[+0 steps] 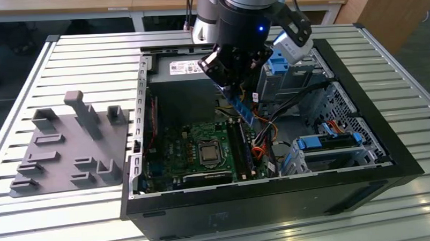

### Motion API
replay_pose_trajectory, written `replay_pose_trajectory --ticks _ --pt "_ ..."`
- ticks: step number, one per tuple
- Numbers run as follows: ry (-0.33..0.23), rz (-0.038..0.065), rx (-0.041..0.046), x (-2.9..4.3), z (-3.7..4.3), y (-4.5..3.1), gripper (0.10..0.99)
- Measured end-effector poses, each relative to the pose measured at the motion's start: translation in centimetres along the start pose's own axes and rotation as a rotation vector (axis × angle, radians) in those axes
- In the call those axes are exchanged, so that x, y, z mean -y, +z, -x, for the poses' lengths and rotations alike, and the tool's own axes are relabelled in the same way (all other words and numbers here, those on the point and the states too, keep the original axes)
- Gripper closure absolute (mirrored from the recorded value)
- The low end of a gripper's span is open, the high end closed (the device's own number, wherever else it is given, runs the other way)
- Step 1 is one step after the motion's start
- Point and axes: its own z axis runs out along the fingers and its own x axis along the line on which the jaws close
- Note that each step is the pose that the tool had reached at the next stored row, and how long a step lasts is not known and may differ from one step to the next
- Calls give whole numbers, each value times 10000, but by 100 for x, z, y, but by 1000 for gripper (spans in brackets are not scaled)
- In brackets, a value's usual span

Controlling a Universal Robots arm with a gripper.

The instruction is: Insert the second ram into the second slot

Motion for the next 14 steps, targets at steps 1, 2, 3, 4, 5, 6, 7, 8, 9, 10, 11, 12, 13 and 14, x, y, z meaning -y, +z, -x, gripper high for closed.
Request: replay_pose_trajectory --ticks 1,2,3,4,5,6,7,8,9,10,11,12,13,14 --pt "154 2 1 0 0 5 949" --pt "312 3 2 0 0 11 949" --pt "467 5 4 0 1 17 949" --pt "625 6 4 0 1 22 949" --pt "780 8 5 1 1 28 949" --pt "952 10 7 1 1 34 949" --pt "1107 13 9 1 2 40 949" --pt "1260 15 10 1 2 46 949" --pt "1415 17 11 1 2 51 949" --pt "1572 19 13 1 2 57 949" --pt "1732 22 14 1 3 63 949" --pt "1899 23 15 1 3 69 949" --pt "2054 25 16 1 3 75 949" --pt "2216 28 18 1 3 81 949"
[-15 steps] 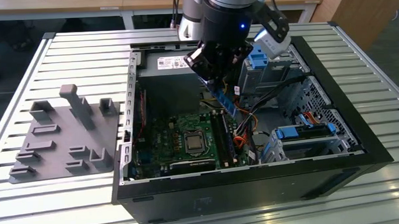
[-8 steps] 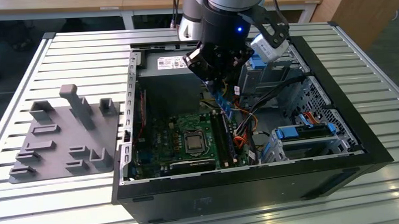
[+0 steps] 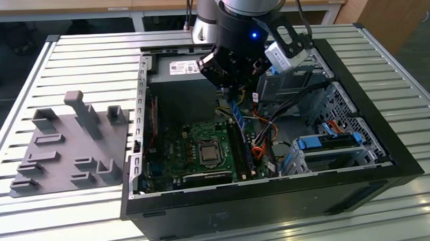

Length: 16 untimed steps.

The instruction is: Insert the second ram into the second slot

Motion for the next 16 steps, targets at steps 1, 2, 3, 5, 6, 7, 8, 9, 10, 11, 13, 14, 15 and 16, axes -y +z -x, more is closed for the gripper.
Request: replay_pose_trajectory --ticks 1,2,3,5,6,7,8,9,10,11,13,14,15,16 --pt "155 1 1 0 0 5 949" --pt "313 4 3 0 0 11 949" --pt "464 5 4 0 1 16 949" --pt "728 6 5 0 1 24 949" --pt "826 8 7 1 1 26 949" --pt "900 10 7 5 0 28 949" --pt "947 12 8 11 0 30 949" --pt "976 11 8 23 -1 30 949" --pt "993 11 8 38 -3 31 949" --pt "1004 11 9 53 -5 33 949" --pt "1017 6 8 84 -9 33 949" --pt "1018 6 8 99 -11 34 949" --pt "1019 6 8 114 -12 35 949" --pt "1019 6 8 123 -13 37 949"
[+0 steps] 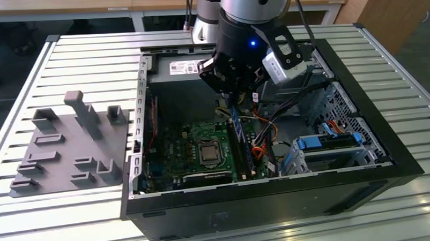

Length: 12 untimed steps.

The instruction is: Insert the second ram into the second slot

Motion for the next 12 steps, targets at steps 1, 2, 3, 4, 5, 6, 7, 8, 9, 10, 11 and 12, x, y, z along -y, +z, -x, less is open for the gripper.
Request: replay_pose_trajectory --ticks 1,2,3,4,5,6,7,8,9,10,11,12 --pt "0 0 0 7 1 3 949" --pt "0 2 1 10 4 11 949" --pt "0 2 1 11 7 24 949" --pt "0 0 0 12 12 40 949" --pt "0 1 0 13 17 58 949" --pt "2 0 0 13 24 77 949" --pt "6 0 0 13 30 95 949" --pt "11 0 0 13 35 112 949" --pt "16 0 0 14 41 130 949" --pt "20 1 0 14 45 148 949" --pt "25 1 0 14 50 166 949" --pt "33 2 0 14 52 184 949"
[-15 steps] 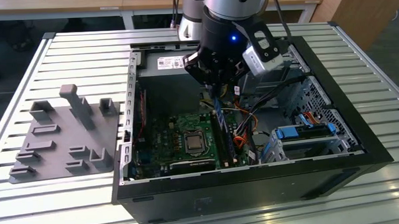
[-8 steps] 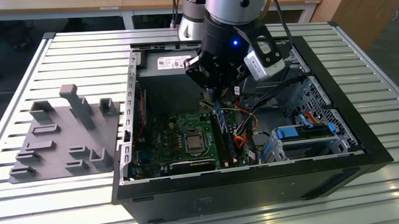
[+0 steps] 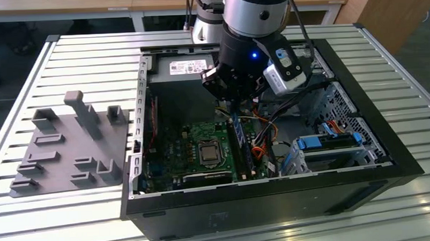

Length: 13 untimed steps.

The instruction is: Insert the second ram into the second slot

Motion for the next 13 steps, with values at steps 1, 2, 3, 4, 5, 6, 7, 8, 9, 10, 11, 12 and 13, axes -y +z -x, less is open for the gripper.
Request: replay_pose_trajectory --ticks 1,2,3,4,5,6,7,8,9,10,11,12,13 --pt "9 0 0 0 2 18 949" --pt "20 0 0 1 4 37 949" --pt "31 2 0 2 6 56 949" --pt "41 2 0 3 7 73 949" --pt "51 2 1 6 8 91 949" --pt "60 2 1 8 9 109 949" --pt "70 3 1 11 10 127 949" --pt "83 2 0 13 11 145 949" --pt "101 3 0 15 12 164 949" --pt "118 3 1 17 14 181 949" --pt "138 4 1 18 16 200 949" --pt "156 6 2 18 19 218 949" --pt "174 7 2 18 22 236 949"
